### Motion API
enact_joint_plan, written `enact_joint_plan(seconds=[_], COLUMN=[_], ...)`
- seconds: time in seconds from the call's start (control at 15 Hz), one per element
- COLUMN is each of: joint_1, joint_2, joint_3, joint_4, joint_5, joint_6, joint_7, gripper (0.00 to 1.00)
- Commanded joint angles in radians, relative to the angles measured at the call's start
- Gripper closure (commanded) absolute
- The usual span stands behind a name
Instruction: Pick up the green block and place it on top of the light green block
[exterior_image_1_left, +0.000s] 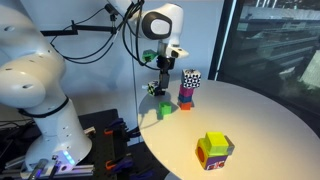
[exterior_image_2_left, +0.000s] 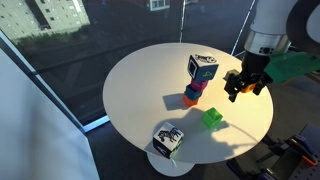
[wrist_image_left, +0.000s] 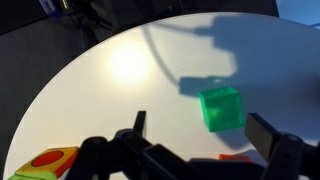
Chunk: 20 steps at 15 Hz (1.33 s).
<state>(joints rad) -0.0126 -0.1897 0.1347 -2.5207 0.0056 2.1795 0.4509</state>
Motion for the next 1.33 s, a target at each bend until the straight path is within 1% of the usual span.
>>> enact_joint_plan(seconds=[0.0, 0.53, 0.87, 1.27], joint_1=[0.013, 0.014, 0.018, 0.036], joint_2=[0.0, 0.0, 0.032, 0.123], joint_3=[-0.013, -0.013, -0.006, -0.008], joint_4=[0.001, 0.001, -0.009, -0.015], joint_5=[-0.003, -0.003, -0.011, -0.017], joint_6=[-0.001, -0.001, 0.071, 0.189], joint_7=[0.002, 0.002, 0.024, 0.03], gripper=[0.0, 0.0, 0.0, 0.0])
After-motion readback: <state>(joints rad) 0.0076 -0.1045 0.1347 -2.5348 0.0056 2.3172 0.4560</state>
